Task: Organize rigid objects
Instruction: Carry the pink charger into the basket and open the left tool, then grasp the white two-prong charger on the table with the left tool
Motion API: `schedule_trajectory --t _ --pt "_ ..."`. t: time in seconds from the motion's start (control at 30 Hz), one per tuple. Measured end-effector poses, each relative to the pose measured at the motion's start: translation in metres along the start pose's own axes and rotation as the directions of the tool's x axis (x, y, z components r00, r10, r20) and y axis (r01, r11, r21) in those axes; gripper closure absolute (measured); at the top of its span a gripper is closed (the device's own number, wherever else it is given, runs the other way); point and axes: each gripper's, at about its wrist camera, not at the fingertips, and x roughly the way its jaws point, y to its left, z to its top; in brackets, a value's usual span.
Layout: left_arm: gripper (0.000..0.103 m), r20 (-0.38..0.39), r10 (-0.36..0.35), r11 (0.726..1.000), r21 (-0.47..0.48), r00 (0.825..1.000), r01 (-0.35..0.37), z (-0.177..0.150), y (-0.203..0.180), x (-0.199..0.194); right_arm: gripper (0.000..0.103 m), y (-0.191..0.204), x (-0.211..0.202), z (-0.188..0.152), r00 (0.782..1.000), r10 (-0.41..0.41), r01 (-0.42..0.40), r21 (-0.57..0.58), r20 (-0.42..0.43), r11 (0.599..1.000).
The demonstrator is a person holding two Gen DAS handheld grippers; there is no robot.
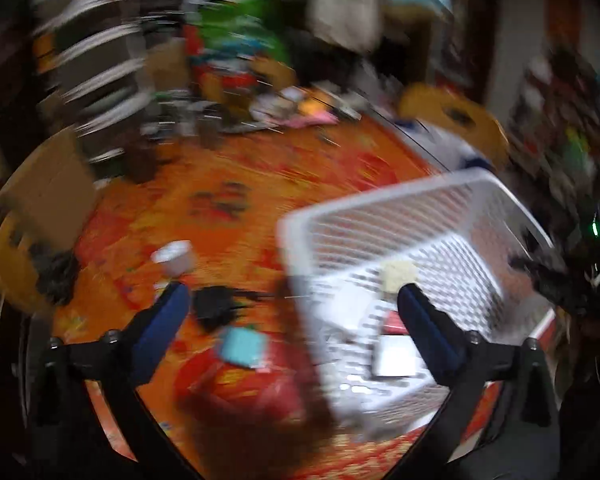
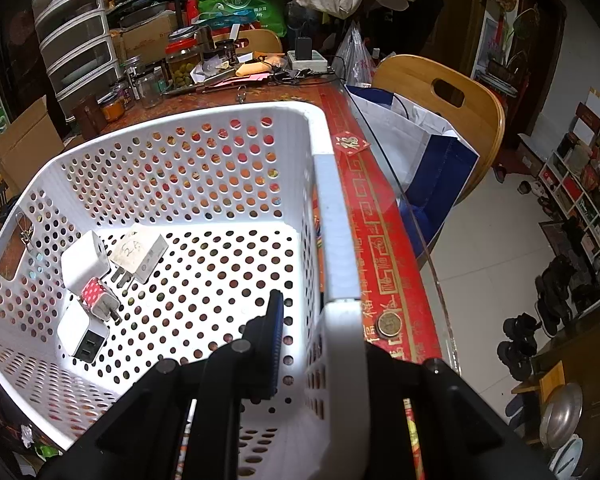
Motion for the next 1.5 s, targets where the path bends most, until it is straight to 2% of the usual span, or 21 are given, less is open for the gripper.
schedule_trajectory --t 0.1,0.17,0.23,0.27,0.33,0.37,0.47,0.53,0.6,0.7,0.87,1.0,1.03,1.1,1.17,1.2,1.3,1.4,1.5 --pt "0.0 -0.019 0.11 0.986 -0.123 0.994 -0.111 -0.017 0.068 0.002 0.087 -0.001 0.0 -0.001 1.0 0.001 -0.001 0.001 0.0 1.0" --pt "0.0 -0.071 0.182 0.961 -0.199 0.981 -0.193 -0.034 0.114 0.017 0.087 -0.001 0.0 -0.001 1.0 0.0 0.0 0.003 -0.001 1.0" --pt "0.0 -0.148 0.263 0.913 -0.283 0.953 -0.296 -0.054 0.161 0.038 0.087 -0.002 0.0 -0.001 1.0 0.0 0.0 0.006 -0.001 1.0" --pt "0.0 -0.189 0.27 0.886 -0.336 0.944 -0.321 -0.064 0.186 0.049 0.087 -0.002 0.0 -0.001 1.0 0.0 0.0 0.006 -0.002 1.0" --pt "0.0 -0.206 0.215 0.872 -0.401 0.955 -0.283 -0.074 0.21 0.064 0.087 -0.002 0.0 -0.001 1.0 -0.001 0.001 0.008 -0.005 1.0" --pt "0.0 -0.205 0.177 0.876 -0.414 0.962 -0.25 -0.072 0.218 0.073 0.087 -0.003 0.0 -0.001 1.0 -0.002 0.002 0.01 -0.006 1.0" --pt "0.0 -0.196 0.101 0.918 -0.359 0.975 -0.167 -0.055 0.211 0.099 0.087 -0.003 0.0 -0.001 1.0 0.002 -0.002 0.011 -0.004 1.0" --pt "0.0 -0.197 0.07 0.943 -0.306 0.978 -0.129 -0.039 0.195 0.119 0.087 -0.003 0.0 -0.001 1.0 0.002 -0.002 0.01 -0.004 1.0" --pt "0.0 -0.196 0.096 0.958 -0.25 0.976 -0.144 -0.023 0.181 0.14 0.087 -0.003 0.0 0.0 1.0 0.0 0.0 0.009 -0.007 1.0" --pt "0.0 -0.192 0.161 0.963 -0.184 0.968 -0.197 0.003 0.169 0.177 0.087 -0.004 0.0 0.0 1.0 -0.005 0.005 0.008 -0.012 1.0" --pt "0.001 -0.254 0.118 0.961 -0.215 0.96 -0.175 0.011 0.17 0.226 0.087 -0.003 0.0 0.0 1.0 -0.013 0.014 0.011 -0.015 1.0" --pt "0.006 -0.263 0.134 0.962 -0.197 0.955 -0.189 0.011 0.159 0.241 0.087 -0.003 0.001 0.001 1.0 -0.014 0.014 0.009 -0.012 1.0" --pt "0.009 -0.261 0.136 0.962 -0.195 0.956 -0.191 0.012 0.158 0.243 0.087 -0.003 0.001 0.001 1.0 -0.014 0.014 0.009 -0.011 1.0" --pt "0.021 -0.267 0.146 0.961 -0.192 0.953 -0.201 0.012 0.155 0.246 0.087 -0.003 0.001 0.0 1.0 -0.017 0.017 0.006 -0.012 1.0" --pt "0.049 -0.283 0.139 0.96 -0.196 0.949 -0.2 0.01 0.154 0.251 0.087 -0.003 0.001 0.0 1.0 -0.021 0.021 0.002 -0.015 1.0" --pt "0.058 -0.289 0.121 0.962 -0.203 0.95 -0.184 0.009 0.155 0.253 0.087 -0.003 0.001 0.0 1.0 -0.025 0.025 -0.001 -0.017 1.0" --pt "0.061 -0.279 0.151 0.959 -0.193 0.948 -0.209 0.008 0.154 0.249 0.087 -0.002 0.001 0.001 0.999 -0.037 0.037 -0.008 -0.022 0.999" --pt "0.061 -0.22 0.18 0.952 -0.206 0.959 -0.226 0.011 0.155 0.233 0.087 -0.002 0.001 0.0 0.999 -0.037 0.036 -0.009 -0.022 0.999" --pt "0.061 -0.17 0.223 0.941 -0.222 0.96 -0.257 0.012 0.157 0.216 0.087 -0.002 0.001 0.0 0.999 -0.035 0.035 -0.009 -0.026 0.999"
